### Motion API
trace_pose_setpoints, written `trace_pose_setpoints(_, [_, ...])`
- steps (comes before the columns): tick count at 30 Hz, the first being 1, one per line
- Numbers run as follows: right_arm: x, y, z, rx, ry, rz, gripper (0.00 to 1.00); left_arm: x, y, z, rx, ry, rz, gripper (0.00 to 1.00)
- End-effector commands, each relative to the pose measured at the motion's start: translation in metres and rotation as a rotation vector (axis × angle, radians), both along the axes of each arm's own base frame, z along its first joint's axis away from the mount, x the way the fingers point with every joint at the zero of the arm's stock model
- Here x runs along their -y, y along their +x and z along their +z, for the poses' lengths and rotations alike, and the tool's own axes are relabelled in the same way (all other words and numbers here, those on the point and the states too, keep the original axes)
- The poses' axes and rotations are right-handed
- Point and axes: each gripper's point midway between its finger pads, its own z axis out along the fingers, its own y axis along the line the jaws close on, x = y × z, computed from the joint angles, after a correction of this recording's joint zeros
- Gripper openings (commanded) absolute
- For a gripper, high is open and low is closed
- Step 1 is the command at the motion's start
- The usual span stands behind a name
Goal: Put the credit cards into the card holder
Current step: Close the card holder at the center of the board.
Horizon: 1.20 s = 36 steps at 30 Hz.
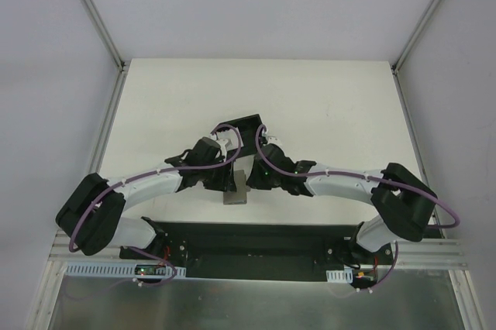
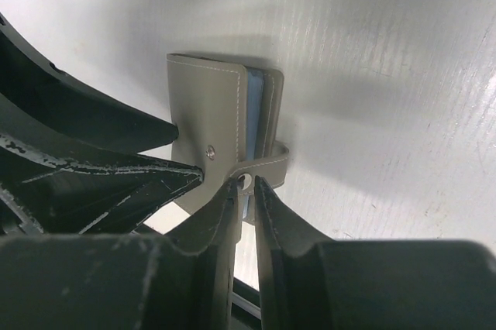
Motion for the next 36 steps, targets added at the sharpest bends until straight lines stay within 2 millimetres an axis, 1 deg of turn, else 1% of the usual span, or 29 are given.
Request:
trace_pose_setpoints(1, [-0.008,0.004,0.004,-0.01,0.045,-0.008,0.16,-0.009,-0.012,-0.018,-0.048,0.06,-0.04,0.44])
trace_pose_setpoints(7, [-0.008,0.006,-0.001,-0.023,0.05,-0.011,0.16,-0.013,-0.016,-0.026,-0.066,0.086,-0.042,0.4])
trace_pose_setpoints(15, [-0.012,0.004,-0.005,-0.039,0.053,0.008,0.16,-0.025,-0.019,-0.038,-0.097,0.157,-0.017,0.39])
trace_pose_setpoints(18, [-0.012,0.005,-0.007,-0.041,0.052,0.001,0.16,-0.027,-0.021,-0.039,-0.105,0.165,-0.004,0.45])
trace_pose_setpoints(20, [-0.011,0.005,-0.008,-0.042,0.047,0.001,0.16,-0.027,-0.02,-0.037,-0.098,0.163,0.001,0.47])
trace_pose_setpoints(21, [-0.011,0.006,-0.009,-0.044,0.045,0.001,0.16,-0.027,-0.019,-0.035,-0.095,0.159,0.007,0.51])
trace_pose_setpoints(23, [-0.01,0.005,-0.012,-0.049,0.039,0.002,0.16,-0.025,-0.017,-0.029,-0.083,0.143,0.012,0.56])
trace_pose_setpoints(25, [-0.011,0.005,-0.014,-0.058,0.039,0.004,0.16,-0.023,-0.016,-0.022,-0.071,0.127,0.024,0.58])
trace_pose_setpoints(28, [-0.013,0.004,-0.018,-0.07,0.034,0.006,0.16,-0.022,-0.012,-0.014,-0.045,0.108,0.047,0.65])
trace_pose_setpoints(29, [-0.014,0.005,-0.018,-0.067,0.033,0.007,0.16,-0.023,-0.01,-0.012,-0.036,0.11,0.056,0.67])
trace_pose_setpoints(30, [-0.017,-0.001,-0.019,-0.093,0.043,0.029,0.16,-0.025,-0.009,-0.011,-0.029,0.115,0.065,0.69])
trace_pose_setpoints(32, [-0.018,-0.002,-0.02,-0.1,0.041,0.035,0.16,-0.029,-0.009,-0.011,-0.029,0.127,0.088,0.71])
trace_pose_setpoints(35, [-0.02,-0.002,-0.021,-0.103,0.037,0.04,0.16,-0.032,-0.011,-0.012,-0.029,0.127,0.114,0.8])
trace_pose_setpoints(36, [-0.02,-0.003,-0.022,-0.108,0.036,0.041,0.16,-0.032,-0.012,-0.011,-0.031,0.126,0.118,0.81])
